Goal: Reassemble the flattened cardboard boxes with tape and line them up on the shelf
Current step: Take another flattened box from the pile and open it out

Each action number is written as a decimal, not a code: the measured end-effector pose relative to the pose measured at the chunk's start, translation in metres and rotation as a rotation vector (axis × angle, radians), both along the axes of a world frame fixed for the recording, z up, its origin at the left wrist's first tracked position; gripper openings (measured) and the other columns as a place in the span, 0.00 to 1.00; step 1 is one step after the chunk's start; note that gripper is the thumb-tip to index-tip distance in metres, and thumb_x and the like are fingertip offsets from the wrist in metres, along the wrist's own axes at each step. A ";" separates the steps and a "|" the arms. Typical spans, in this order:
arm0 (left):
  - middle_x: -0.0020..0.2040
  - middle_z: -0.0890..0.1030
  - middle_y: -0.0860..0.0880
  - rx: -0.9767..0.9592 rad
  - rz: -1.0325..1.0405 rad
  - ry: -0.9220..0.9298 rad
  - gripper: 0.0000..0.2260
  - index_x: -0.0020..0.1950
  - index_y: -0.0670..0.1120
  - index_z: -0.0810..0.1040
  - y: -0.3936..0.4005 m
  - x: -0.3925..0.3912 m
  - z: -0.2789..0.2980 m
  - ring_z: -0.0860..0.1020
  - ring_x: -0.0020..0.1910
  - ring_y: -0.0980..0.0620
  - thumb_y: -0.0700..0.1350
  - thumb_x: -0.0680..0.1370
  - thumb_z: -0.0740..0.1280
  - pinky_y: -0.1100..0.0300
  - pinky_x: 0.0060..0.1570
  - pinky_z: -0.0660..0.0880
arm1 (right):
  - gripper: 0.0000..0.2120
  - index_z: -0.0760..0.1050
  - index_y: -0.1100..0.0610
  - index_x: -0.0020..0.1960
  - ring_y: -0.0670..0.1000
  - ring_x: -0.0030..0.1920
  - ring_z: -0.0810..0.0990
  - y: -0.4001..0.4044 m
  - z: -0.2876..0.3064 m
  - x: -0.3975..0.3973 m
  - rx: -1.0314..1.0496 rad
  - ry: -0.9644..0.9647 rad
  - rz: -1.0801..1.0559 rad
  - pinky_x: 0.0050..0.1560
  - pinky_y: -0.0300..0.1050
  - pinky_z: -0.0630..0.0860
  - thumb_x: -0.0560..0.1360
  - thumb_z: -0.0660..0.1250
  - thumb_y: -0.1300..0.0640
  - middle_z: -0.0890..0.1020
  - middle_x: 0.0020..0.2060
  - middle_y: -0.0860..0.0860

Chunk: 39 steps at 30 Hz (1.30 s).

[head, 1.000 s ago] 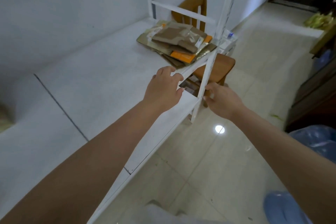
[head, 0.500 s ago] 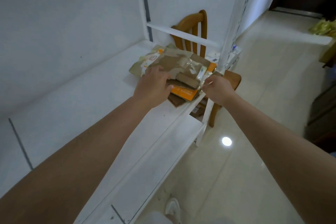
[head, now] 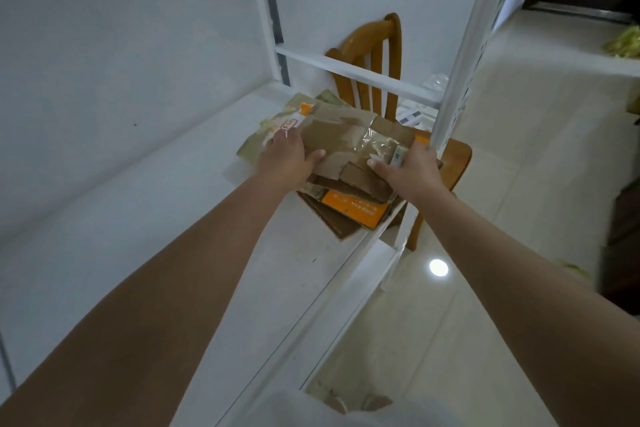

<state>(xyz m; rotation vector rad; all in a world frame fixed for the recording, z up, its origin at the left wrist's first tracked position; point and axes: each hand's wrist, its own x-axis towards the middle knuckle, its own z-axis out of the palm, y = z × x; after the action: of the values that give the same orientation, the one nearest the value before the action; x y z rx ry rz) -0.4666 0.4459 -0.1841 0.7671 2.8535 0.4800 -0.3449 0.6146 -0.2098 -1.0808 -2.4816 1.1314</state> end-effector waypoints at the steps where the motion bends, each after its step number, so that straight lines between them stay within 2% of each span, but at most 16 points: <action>1: 0.71 0.67 0.39 -0.002 0.016 -0.029 0.31 0.73 0.40 0.63 0.001 -0.002 -0.002 0.67 0.69 0.39 0.61 0.79 0.61 0.43 0.66 0.69 | 0.43 0.61 0.61 0.73 0.60 0.68 0.69 0.000 -0.002 -0.003 -0.011 -0.014 -0.010 0.64 0.53 0.70 0.70 0.73 0.39 0.65 0.69 0.60; 4: 0.71 0.69 0.39 0.023 0.031 -0.081 0.35 0.74 0.40 0.61 0.005 -0.004 -0.009 0.68 0.69 0.39 0.63 0.78 0.62 0.43 0.65 0.69 | 0.44 0.64 0.59 0.71 0.59 0.65 0.72 0.004 -0.005 -0.008 -0.071 -0.021 -0.028 0.63 0.56 0.74 0.64 0.77 0.38 0.69 0.66 0.58; 9: 0.71 0.66 0.38 0.115 0.019 0.011 0.41 0.76 0.41 0.58 0.002 -0.001 0.004 0.67 0.70 0.39 0.65 0.74 0.67 0.42 0.67 0.68 | 0.43 0.70 0.55 0.68 0.57 0.62 0.75 0.006 0.002 -0.009 -0.178 -0.008 -0.024 0.60 0.57 0.76 0.59 0.80 0.39 0.76 0.62 0.54; 13: 0.68 0.66 0.39 0.192 0.028 0.112 0.45 0.75 0.42 0.59 -0.001 -0.001 0.041 0.68 0.68 0.40 0.68 0.70 0.69 0.45 0.63 0.71 | 0.36 0.75 0.54 0.59 0.51 0.51 0.80 -0.001 0.025 -0.005 -0.290 0.190 -0.073 0.48 0.50 0.79 0.58 0.80 0.37 0.81 0.50 0.49; 15: 0.69 0.67 0.39 0.234 0.026 0.141 0.47 0.76 0.42 0.58 -0.003 0.001 0.055 0.68 0.68 0.40 0.69 0.68 0.69 0.45 0.63 0.70 | 0.33 0.75 0.53 0.56 0.50 0.49 0.80 -0.005 0.037 -0.001 -0.327 0.286 -0.112 0.49 0.50 0.80 0.59 0.79 0.36 0.81 0.48 0.47; 19: 0.68 0.70 0.40 0.214 0.016 0.130 0.46 0.74 0.43 0.60 -0.020 0.019 0.060 0.71 0.66 0.41 0.70 0.67 0.69 0.46 0.61 0.72 | 0.19 0.70 0.45 0.46 0.48 0.48 0.81 -0.014 0.043 0.016 -0.314 0.397 -0.140 0.52 0.52 0.81 0.66 0.77 0.39 0.80 0.44 0.43; 21: 0.67 0.71 0.42 0.215 0.020 0.116 0.44 0.73 0.43 0.62 -0.036 0.033 0.055 0.72 0.65 0.43 0.69 0.68 0.69 0.48 0.59 0.73 | 0.19 0.68 0.46 0.48 0.47 0.47 0.81 -0.022 0.042 0.026 -0.318 0.421 -0.156 0.53 0.54 0.80 0.68 0.75 0.41 0.78 0.44 0.44; 24: 0.62 0.76 0.44 0.282 0.067 0.112 0.35 0.69 0.42 0.67 -0.069 0.053 0.053 0.76 0.60 0.44 0.65 0.72 0.68 0.49 0.55 0.76 | 0.24 0.68 0.51 0.57 0.48 0.49 0.81 -0.042 0.043 0.036 -0.347 0.436 -0.118 0.55 0.54 0.80 0.70 0.75 0.44 0.79 0.47 0.45; 26: 0.56 0.79 0.45 0.335 0.126 0.108 0.29 0.65 0.42 0.70 -0.096 0.066 0.050 0.78 0.55 0.44 0.63 0.75 0.67 0.51 0.49 0.76 | 0.24 0.67 0.51 0.57 0.48 0.49 0.81 -0.057 0.041 0.045 -0.312 0.419 -0.068 0.55 0.54 0.80 0.70 0.75 0.44 0.80 0.47 0.45; 31: 0.42 0.75 0.53 0.415 0.252 0.104 0.23 0.59 0.45 0.72 -0.154 0.128 0.026 0.78 0.45 0.47 0.61 0.75 0.69 0.54 0.41 0.75 | 0.29 0.67 0.55 0.63 0.50 0.52 0.80 -0.102 0.024 0.087 -0.266 0.378 0.029 0.53 0.51 0.79 0.70 0.75 0.44 0.79 0.49 0.47; 34: 0.41 0.75 0.52 0.389 0.313 0.074 0.22 0.57 0.44 0.71 -0.180 0.183 0.001 0.78 0.44 0.45 0.60 0.75 0.68 0.51 0.42 0.77 | 0.28 0.66 0.56 0.63 0.50 0.52 0.78 -0.132 0.005 0.129 -0.246 0.366 0.060 0.50 0.47 0.77 0.72 0.75 0.47 0.75 0.45 0.42; 37: 0.45 0.77 0.49 0.346 0.362 0.019 0.23 0.58 0.44 0.71 -0.207 0.236 -0.014 0.79 0.46 0.44 0.61 0.75 0.68 0.49 0.44 0.77 | 0.27 0.66 0.57 0.64 0.46 0.48 0.75 -0.157 -0.012 0.174 -0.223 0.330 0.098 0.40 0.33 0.71 0.72 0.75 0.49 0.73 0.43 0.38; 39: 0.46 0.79 0.48 0.337 0.398 -0.005 0.24 0.58 0.44 0.72 -0.228 0.263 -0.018 0.79 0.46 0.44 0.61 0.75 0.68 0.48 0.44 0.78 | 0.28 0.67 0.55 0.64 0.44 0.46 0.75 -0.171 -0.019 0.196 -0.241 0.296 0.114 0.36 0.28 0.66 0.72 0.75 0.48 0.73 0.43 0.38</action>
<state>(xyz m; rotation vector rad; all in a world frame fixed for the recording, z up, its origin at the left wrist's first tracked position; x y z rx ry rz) -0.2035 0.2181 -0.2018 0.2257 2.9593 1.0303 -0.1493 0.4433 -0.2286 -0.7648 -2.2411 1.5325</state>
